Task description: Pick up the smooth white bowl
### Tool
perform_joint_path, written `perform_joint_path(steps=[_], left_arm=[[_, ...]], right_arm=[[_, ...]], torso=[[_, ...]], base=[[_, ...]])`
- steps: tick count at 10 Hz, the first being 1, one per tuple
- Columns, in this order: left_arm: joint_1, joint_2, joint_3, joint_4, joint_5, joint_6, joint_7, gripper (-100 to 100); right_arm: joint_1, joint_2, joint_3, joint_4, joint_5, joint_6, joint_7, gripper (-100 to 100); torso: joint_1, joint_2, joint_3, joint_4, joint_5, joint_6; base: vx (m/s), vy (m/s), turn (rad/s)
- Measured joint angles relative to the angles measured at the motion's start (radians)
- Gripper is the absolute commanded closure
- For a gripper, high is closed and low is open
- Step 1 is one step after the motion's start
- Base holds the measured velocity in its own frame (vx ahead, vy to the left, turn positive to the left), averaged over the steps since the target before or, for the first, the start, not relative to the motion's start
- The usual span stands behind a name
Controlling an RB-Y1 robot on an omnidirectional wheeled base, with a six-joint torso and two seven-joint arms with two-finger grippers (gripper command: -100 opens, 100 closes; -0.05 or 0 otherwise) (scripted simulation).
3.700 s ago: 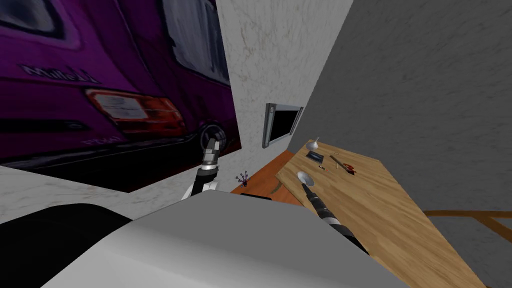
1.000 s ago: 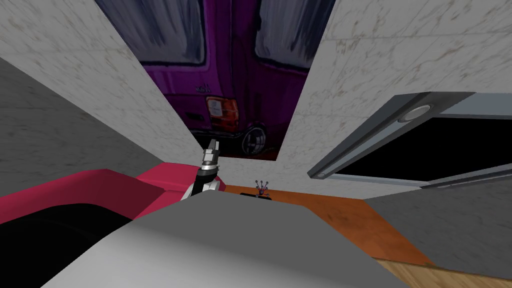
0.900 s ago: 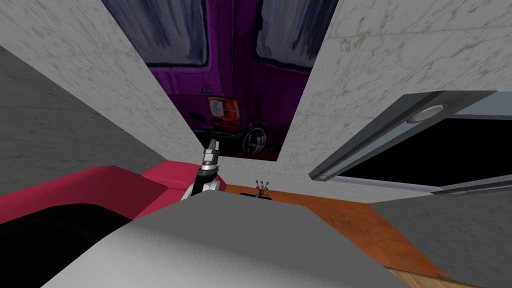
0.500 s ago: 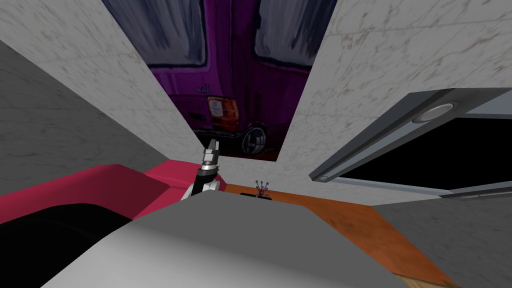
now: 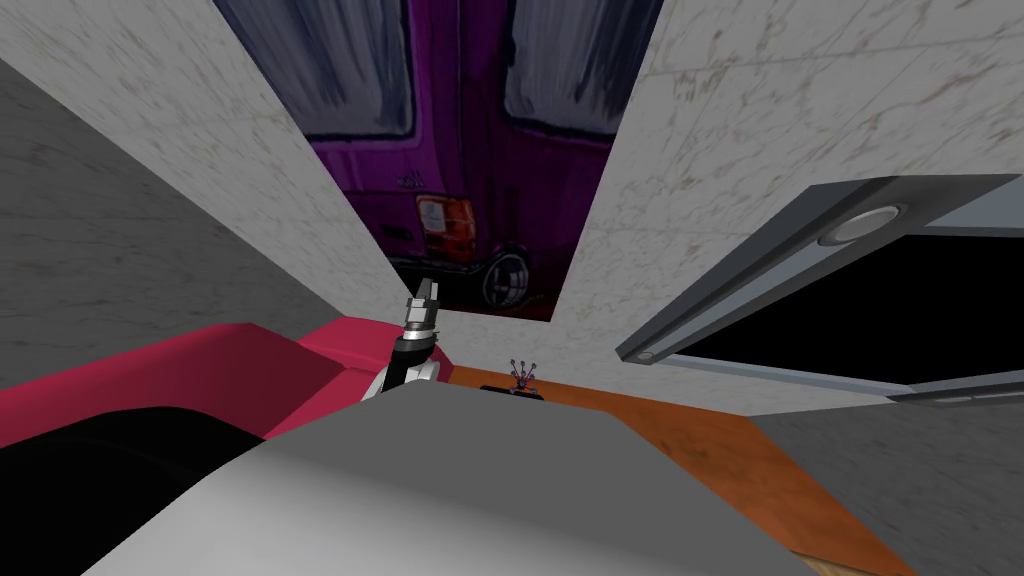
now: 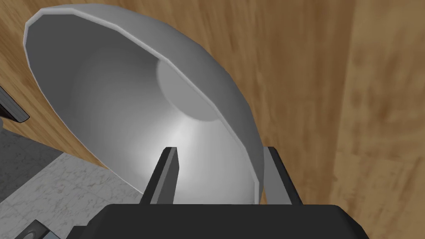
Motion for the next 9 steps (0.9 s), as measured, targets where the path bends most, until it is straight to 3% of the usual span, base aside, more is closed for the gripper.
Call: perform_joint_path(steps=[3, 4, 5, 8, 9], left_arm=[[0.000, 0.000, 0.000, 0.000, 0.000, 0.000, 0.000, 0], [0.000, 0.000, 0.000, 0.000, 0.000, 0.000, 0.000, 0], [0.000, 0.000, 0.000, 0.000, 0.000, 0.000, 0.000, 0], [0.000, 0.000, 0.000, 0.000, 0.000, 0.000, 0.000, 0], [0.000, 0.000, 0.000, 0.000, 0.000, 0.000, 0.000, 0]], right_arm=[[0.000, 0.001, -0.001, 0.001, -0.001, 0.002, -0.002, 100], [0.000, 0.001, -0.001, 0.001, -0.001, 0.002, -0.002, 0], [0.000, 0.001, -0.001, 0.001, -0.001, 0.002, -0.002, 100], [0.048, -0.008, -0.020, -0.043, 0.002, -0.013, -0.004, 100], [0.050, -0.008, -0.021, -0.045, 0.002, -0.014, -0.004, 0]], torso=[[0.000, 0.000, 0.000, 0.000, -0.001, -0.001], [0.000, 0.000, 0.000, 0.000, -0.001, -0.001], [0.000, 0.000, 0.000, 0.000, -0.001, -0.001], [0.004, -0.002, -0.002, -0.001, 0.000, -0.001], [0.002, -0.002, -0.001, -0.001, 0.000, -0.002]], base=[[0.000, 0.000, 0.000], [0.000, 0.000, 0.000], [0.019, 0.035, -0.064], [0.024, 0.046, -0.046], [0.002, 0.006, 0.000]])
